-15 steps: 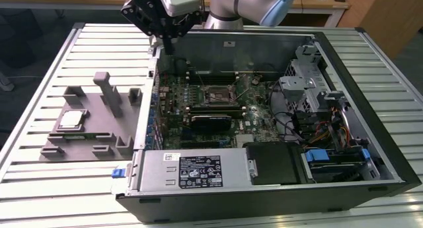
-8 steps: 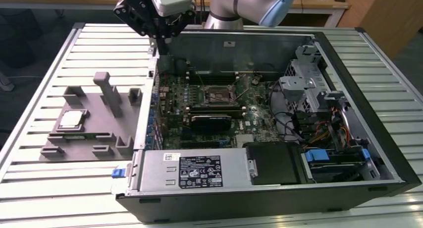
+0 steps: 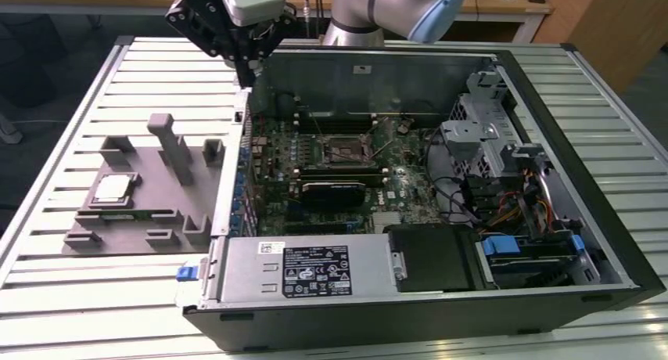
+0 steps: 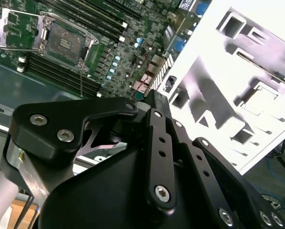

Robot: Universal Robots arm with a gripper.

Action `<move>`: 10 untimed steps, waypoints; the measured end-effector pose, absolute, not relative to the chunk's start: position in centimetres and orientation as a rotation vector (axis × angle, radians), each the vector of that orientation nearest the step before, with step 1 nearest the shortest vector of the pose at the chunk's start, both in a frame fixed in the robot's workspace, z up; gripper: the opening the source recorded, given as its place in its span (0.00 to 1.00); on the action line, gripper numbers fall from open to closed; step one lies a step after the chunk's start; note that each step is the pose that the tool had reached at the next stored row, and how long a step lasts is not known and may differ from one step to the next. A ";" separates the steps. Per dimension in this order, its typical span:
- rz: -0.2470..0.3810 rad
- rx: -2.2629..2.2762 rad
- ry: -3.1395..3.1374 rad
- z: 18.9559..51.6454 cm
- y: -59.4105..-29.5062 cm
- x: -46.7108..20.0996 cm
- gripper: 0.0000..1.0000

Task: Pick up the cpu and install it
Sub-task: 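Reach for the cpu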

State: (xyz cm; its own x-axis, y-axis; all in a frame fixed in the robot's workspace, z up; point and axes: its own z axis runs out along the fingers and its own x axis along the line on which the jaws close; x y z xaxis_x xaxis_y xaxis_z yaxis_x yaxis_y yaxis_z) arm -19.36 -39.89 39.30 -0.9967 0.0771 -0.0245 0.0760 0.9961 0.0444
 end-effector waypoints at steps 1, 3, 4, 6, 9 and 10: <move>0.068 0.119 3.112 39.3 -39.9 -19.5 0.11; 0.068 0.119 3.112 39.3 -39.9 -19.9 0.11; 0.068 0.119 3.112 39.3 -39.9 -20.0 0.11; 0.067 0.120 3.112 39.3 -39.9 -20.4 0.11; 0.068 0.120 3.112 39.3 -39.9 -20.9 0.11; 0.068 0.120 3.112 39.3 -39.9 -21.1 0.11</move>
